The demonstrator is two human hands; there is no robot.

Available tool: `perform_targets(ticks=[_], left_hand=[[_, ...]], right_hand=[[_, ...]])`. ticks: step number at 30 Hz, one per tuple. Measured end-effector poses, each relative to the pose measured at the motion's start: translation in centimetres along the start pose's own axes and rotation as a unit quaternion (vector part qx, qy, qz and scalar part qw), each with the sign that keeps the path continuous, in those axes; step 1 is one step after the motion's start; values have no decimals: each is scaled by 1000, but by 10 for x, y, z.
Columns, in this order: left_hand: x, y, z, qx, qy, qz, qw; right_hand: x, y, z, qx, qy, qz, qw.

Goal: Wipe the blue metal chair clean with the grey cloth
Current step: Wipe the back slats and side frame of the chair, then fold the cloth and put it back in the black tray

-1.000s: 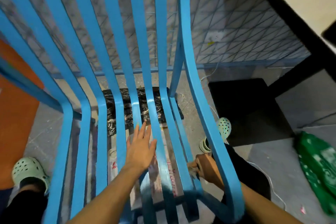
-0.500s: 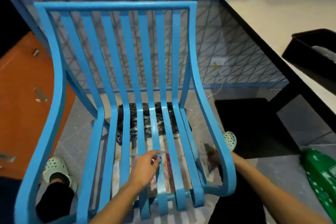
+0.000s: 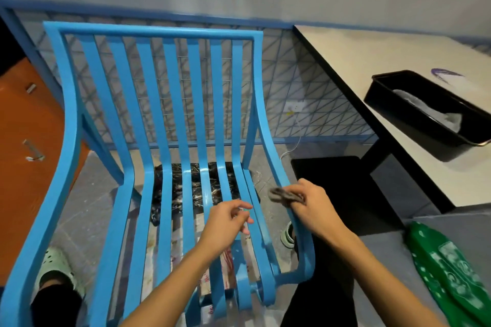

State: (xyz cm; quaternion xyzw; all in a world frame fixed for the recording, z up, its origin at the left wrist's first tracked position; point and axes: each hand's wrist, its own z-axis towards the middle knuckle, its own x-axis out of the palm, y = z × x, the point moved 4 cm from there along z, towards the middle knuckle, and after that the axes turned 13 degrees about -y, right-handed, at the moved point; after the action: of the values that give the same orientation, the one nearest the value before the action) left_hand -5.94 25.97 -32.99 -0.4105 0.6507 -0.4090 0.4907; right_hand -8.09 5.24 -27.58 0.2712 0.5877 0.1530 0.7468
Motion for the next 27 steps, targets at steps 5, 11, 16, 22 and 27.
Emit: perform_targets(ticks=[5, 11, 16, 22, 27], left_hand=[[1, -17, -16, -68, 47, -120, 989], [-49, -10, -30, -114, -37, -190, 974], [-88, 5, -40, -122, -63, -177, 975], [-105, 12, -44, -94, -72, -163, 979], [-91, 4, -51, -29, -25, -148, 988]], right_hand=[[5, 44, -15, 12, 65, 108, 992], [37, 88, -11, 5, 186, 207, 960], [51, 105, -6, 19, 177, 225, 958], [65, 115, -5, 56, 190, 248, 948], [70, 121, -3, 51, 213, 229, 948]])
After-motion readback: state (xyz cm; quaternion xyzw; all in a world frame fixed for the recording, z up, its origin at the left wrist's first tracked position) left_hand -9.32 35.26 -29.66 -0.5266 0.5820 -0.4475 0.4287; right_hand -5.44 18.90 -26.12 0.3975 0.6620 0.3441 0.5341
